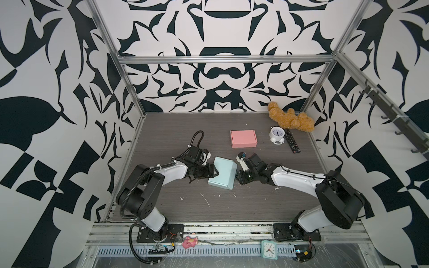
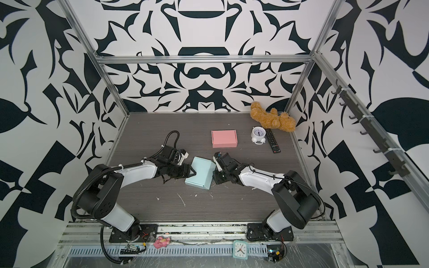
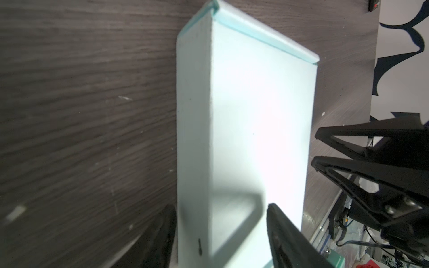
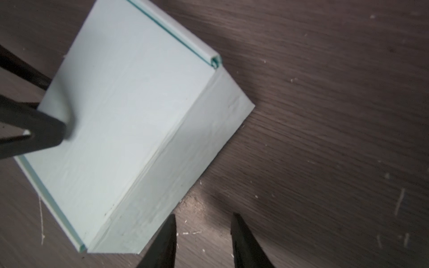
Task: Assemble paper box
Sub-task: Fold and tuck the lid into the gap.
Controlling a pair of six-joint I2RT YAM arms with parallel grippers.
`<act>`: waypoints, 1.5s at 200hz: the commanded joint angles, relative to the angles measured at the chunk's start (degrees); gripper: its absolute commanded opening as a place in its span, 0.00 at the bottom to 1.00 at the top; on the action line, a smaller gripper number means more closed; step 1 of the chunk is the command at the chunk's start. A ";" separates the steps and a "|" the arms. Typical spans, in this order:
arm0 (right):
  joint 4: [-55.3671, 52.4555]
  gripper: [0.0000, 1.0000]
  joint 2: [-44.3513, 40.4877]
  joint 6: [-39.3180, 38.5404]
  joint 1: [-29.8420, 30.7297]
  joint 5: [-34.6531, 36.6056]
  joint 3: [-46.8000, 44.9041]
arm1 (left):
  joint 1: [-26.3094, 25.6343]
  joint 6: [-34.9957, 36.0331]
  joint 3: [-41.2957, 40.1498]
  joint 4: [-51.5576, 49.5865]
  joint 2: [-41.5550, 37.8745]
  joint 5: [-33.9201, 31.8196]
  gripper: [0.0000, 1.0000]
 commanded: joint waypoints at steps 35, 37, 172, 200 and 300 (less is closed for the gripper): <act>-2.92 0.20 -1.98 0.25 3.21 2.00 -0.09 | 0.11 -1.47 -3.33 -1.34 -6.28 0.16 0.69; -2.87 0.20 -2.01 0.34 3.29 1.98 -0.06 | 0.11 -1.57 -3.46 -1.32 -6.44 0.25 0.69; 0.50 0.13 3.20 2.03 7.03 1.71 1.98 | -3.25 -6.33 -7.61 5.32 -6.55 4.26 0.65; 0.98 0.12 4.13 2.10 7.22 1.77 2.29 | -3.79 -7.01 -7.74 5.79 -6.03 4.27 0.64; 6.34 0.12 5.84 5.24 9.47 -2.03 4.35 | -6.30 -9.88 -9.25 10.47 -4.50 4.67 0.62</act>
